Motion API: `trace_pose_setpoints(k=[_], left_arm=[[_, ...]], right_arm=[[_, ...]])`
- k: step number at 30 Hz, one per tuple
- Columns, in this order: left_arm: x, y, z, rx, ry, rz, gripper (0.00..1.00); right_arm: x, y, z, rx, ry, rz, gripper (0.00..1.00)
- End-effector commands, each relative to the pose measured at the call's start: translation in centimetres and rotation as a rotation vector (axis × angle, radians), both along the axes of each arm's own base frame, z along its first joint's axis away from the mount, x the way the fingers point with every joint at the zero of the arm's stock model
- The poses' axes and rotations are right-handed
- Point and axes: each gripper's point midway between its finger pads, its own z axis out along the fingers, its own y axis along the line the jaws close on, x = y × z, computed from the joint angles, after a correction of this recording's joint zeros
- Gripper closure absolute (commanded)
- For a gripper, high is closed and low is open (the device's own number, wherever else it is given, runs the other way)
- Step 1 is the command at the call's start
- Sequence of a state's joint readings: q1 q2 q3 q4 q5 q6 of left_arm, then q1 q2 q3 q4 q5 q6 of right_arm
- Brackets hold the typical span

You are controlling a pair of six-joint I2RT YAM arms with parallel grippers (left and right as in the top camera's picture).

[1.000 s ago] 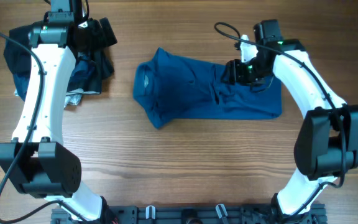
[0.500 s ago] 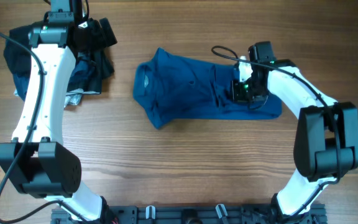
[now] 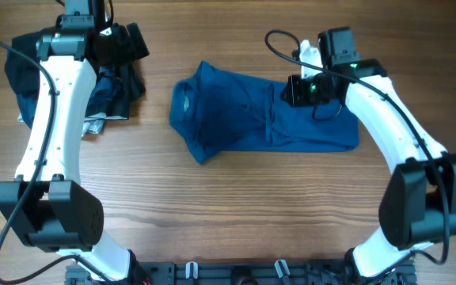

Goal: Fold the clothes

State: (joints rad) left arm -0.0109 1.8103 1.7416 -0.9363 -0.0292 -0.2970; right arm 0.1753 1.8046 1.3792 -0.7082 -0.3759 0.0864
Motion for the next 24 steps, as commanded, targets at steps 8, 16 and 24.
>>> trace_pose_setpoints(k=[8,16,24], left_arm=[[0.0,0.3,-1.1,0.007,0.026,0.006,0.00],[-0.1,0.3,-1.2,0.007,0.032,0.006,0.00],[-0.3,0.3,-1.3,0.007,0.042,0.006,0.00]], right_arm=[[3.9,-0.5,-8.3,-0.054,0.010,-0.062,0.83],[7.7,-0.5,-2.8,0.005,-0.188,-0.082,0.78],[1.2,-14.2,9.1,-0.088,-0.239,-0.308,0.53]])
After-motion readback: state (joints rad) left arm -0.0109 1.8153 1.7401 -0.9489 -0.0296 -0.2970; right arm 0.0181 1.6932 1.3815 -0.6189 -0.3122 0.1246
